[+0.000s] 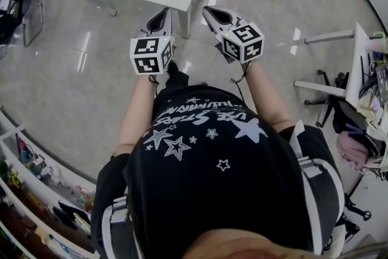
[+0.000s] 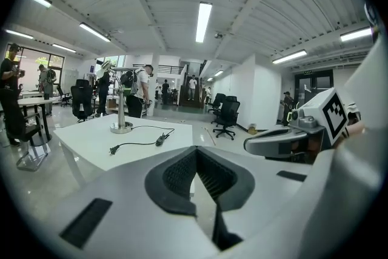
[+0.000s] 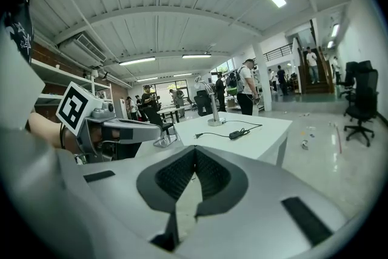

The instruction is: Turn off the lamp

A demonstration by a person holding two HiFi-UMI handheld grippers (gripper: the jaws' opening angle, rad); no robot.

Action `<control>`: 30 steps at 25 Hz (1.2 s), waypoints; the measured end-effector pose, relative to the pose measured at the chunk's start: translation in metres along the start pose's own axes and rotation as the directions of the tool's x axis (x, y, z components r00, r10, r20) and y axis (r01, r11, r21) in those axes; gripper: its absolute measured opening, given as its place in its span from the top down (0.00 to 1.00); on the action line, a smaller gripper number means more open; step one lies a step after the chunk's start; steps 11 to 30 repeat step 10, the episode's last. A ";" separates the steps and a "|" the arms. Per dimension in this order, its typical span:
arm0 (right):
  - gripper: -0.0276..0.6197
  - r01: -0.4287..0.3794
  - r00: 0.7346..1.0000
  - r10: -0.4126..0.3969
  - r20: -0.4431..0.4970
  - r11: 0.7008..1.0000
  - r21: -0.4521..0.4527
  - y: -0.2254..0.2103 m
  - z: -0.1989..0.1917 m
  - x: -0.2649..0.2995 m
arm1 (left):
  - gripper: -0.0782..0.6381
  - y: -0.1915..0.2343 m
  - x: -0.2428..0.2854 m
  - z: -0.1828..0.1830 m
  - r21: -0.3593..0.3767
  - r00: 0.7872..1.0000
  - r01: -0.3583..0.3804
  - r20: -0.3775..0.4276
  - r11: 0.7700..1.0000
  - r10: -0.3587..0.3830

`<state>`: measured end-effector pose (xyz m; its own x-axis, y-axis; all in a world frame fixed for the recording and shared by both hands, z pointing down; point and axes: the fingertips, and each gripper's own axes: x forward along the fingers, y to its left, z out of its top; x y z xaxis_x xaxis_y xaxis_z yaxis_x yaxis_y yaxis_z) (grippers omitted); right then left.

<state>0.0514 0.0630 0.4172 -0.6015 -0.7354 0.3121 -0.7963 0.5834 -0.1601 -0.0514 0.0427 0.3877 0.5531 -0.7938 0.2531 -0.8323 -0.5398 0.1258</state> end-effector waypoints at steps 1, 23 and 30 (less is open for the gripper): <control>0.95 0.000 1.000 0.000 0.003 1.000 -0.001 0.000 0.000 -0.003 | 0.88 -0.002 -0.001 0.000 -0.001 1.000 0.000 0.003 1.000 0.000; 0.95 0.028 0.999 -0.028 0.030 1.000 -0.004 -0.008 0.002 -0.028 | 0.88 -0.026 0.000 0.006 0.015 0.999 0.026 0.025 1.000 -0.026; 0.95 0.028 0.999 -0.028 0.030 1.000 -0.004 -0.008 0.002 -0.028 | 0.88 -0.026 0.000 0.006 0.015 0.999 0.026 0.025 1.000 -0.026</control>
